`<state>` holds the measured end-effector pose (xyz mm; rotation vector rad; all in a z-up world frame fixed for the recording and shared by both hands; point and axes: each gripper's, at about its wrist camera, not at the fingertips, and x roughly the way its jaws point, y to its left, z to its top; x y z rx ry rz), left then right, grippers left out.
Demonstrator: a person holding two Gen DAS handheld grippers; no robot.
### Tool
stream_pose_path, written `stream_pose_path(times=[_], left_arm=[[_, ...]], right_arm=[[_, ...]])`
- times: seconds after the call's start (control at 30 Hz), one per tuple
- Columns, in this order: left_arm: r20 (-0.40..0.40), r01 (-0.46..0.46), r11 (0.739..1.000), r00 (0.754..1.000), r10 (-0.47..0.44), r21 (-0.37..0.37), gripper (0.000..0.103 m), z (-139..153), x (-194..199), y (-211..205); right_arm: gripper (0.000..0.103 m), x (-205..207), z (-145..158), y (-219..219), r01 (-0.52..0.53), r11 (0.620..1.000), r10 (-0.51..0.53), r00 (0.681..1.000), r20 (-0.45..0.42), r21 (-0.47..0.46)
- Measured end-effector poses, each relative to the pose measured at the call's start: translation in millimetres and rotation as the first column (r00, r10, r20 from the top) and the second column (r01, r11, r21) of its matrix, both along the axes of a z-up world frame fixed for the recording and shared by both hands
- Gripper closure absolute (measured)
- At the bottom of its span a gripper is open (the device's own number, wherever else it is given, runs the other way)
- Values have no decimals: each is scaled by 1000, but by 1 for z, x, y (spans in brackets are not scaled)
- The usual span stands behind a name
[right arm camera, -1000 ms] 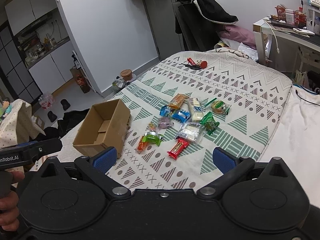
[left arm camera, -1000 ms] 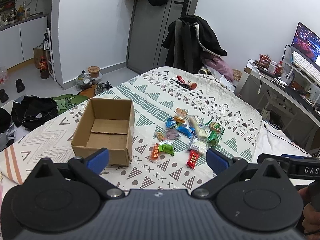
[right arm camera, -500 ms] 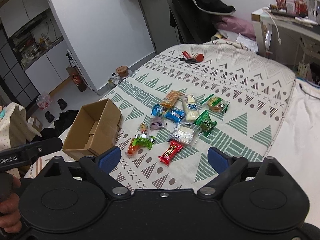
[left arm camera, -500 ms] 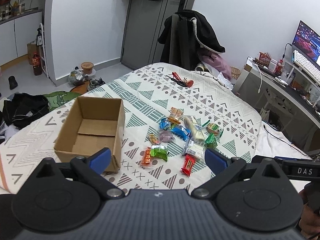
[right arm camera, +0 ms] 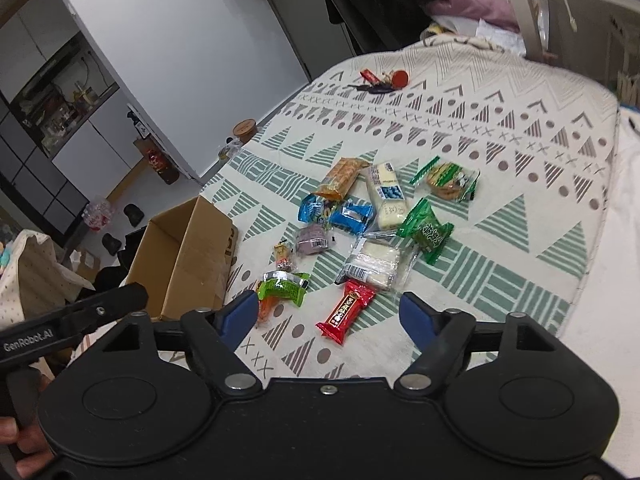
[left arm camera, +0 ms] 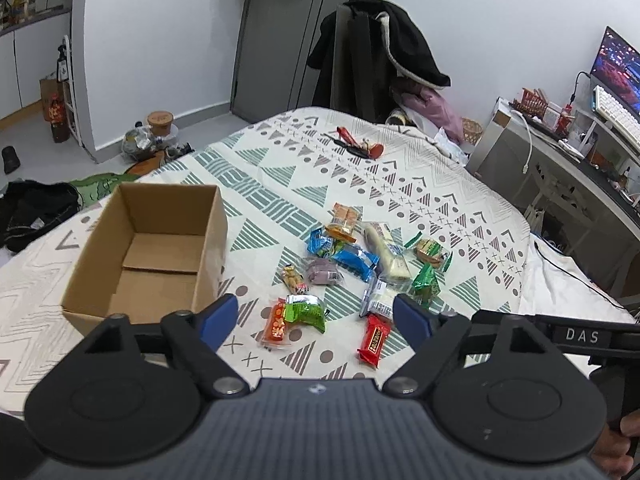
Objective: Organize snacks
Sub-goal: 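Move left gripper to green lime packet while right gripper approaches white bread packet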
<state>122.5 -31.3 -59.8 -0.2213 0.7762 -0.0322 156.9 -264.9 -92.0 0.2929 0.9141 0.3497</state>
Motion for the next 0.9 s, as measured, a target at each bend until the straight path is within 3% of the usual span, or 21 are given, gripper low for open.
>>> stream_pose_path(times=[0.23,0.4,0.53,0.9], left_arm=[[-60,2,999,998,-4,-35,42,-26,29,0],[-91,8,999,996,-12,-42,43,-45,49,-6],[-123,19,999,992,-25,-45,49,-61,66,-12],[-216,29,999,976,-38,-44,50,-107,109,-20]], right_arm=[[38,24,-23,-4,12,1000,-11,999,-47,17],[46,42,-40,-7,14,999,-11,995,-96,31],[45,56,-54,-7,22,999,-17,991,-136,35],[41,100,-87,0,30,1000,-30,979,-203,-3]])
